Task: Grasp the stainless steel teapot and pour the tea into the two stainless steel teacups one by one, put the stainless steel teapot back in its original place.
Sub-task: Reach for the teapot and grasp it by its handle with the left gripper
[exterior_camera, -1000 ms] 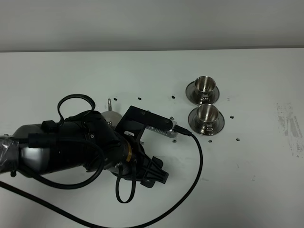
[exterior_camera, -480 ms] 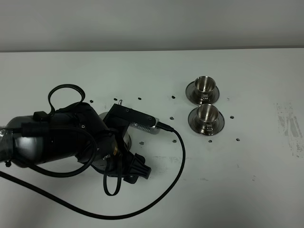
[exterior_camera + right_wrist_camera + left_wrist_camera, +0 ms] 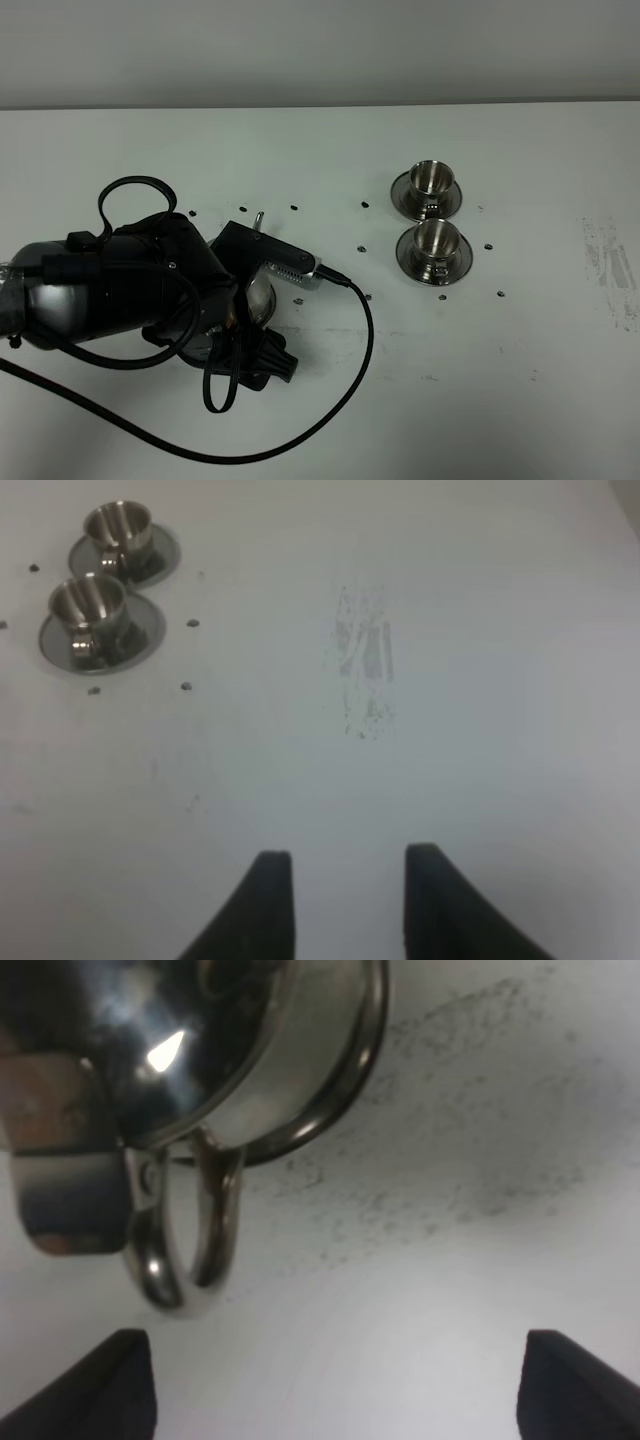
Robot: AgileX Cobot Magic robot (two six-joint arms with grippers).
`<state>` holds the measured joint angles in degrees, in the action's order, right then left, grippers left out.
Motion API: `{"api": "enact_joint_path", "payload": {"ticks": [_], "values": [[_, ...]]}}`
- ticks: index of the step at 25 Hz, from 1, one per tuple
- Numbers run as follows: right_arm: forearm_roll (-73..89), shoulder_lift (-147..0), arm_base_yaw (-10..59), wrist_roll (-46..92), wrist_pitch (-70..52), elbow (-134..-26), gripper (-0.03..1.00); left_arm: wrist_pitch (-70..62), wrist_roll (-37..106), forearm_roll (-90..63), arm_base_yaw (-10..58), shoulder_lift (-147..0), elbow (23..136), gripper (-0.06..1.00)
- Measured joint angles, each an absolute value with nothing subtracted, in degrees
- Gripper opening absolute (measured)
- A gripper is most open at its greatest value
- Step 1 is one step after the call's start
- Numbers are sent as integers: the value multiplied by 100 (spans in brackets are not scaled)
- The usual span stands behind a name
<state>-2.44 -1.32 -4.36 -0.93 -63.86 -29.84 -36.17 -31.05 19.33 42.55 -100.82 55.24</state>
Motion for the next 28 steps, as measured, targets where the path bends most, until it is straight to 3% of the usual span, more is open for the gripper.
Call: {"api": "enact_joint_path", "payload": {"ticks": [11,28], "values": [[-244,-132,-436,-93,-6386,-2984,29,-3424,-2848,1504,4411,-9653,5524,72],[-244,-132,-431,-93,-6386,-2984,29,-3003,-2821,1856,4079,-10028,5524,72]]}}
